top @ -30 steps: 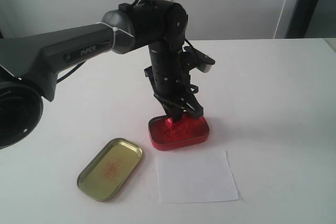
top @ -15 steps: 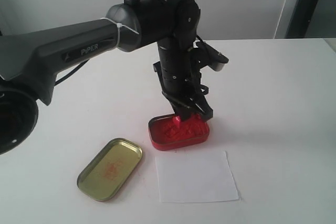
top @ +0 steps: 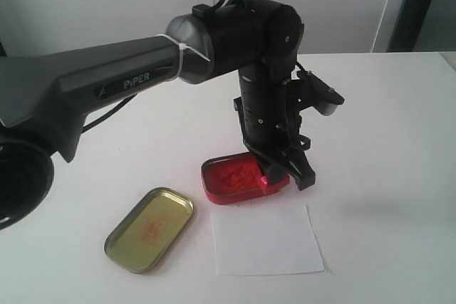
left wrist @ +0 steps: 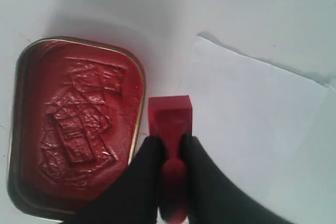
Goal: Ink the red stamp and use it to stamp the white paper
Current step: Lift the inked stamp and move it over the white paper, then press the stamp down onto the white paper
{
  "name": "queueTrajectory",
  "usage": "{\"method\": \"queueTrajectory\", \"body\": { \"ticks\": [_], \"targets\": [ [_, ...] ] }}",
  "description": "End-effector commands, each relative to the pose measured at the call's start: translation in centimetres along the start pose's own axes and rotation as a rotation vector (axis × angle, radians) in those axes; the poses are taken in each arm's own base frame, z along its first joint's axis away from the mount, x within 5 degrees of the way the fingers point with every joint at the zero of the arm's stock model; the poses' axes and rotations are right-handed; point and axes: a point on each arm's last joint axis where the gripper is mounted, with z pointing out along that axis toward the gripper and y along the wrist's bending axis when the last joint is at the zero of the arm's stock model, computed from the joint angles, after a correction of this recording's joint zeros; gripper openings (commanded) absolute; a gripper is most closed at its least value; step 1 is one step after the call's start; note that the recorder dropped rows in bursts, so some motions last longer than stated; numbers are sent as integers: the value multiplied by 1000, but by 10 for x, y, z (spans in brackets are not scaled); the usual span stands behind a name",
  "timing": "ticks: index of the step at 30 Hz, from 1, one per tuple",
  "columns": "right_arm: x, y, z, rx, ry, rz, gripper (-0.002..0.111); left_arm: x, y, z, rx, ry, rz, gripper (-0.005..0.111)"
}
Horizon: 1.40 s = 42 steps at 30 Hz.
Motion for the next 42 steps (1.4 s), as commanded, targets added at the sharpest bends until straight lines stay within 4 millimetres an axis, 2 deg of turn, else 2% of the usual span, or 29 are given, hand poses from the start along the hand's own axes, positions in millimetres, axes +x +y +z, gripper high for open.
{"method": "queueTrajectory", "body": {
  "ticks": [1, 10, 14, 20, 27, 34, 42],
  "targets": [
    [0, 0, 0, 1, -17, -5, 0, 13, -16, -14, 48, 79, 26, 0],
    [0, 0, 0, 1, -17, -5, 0, 38, -23, -16, 71, 152, 20, 0],
    [0, 0, 0, 1, -17, -5, 0, 45, -25, -19, 65, 129, 16, 0],
    [0, 0, 0, 1, -17, -5, 0, 44, -28, -15, 89, 75, 0, 0],
    [0, 0, 0, 1, -17, -5, 0, 47, -32, 6, 111, 41, -26, 0],
    [0, 0, 0, 1, -17, -5, 0, 47, -30, 15, 89, -3, -41, 0],
    [0, 0, 0, 1, -17, -5, 0, 49, -26, 25, 48, 38, -40, 0]
  ]
}}
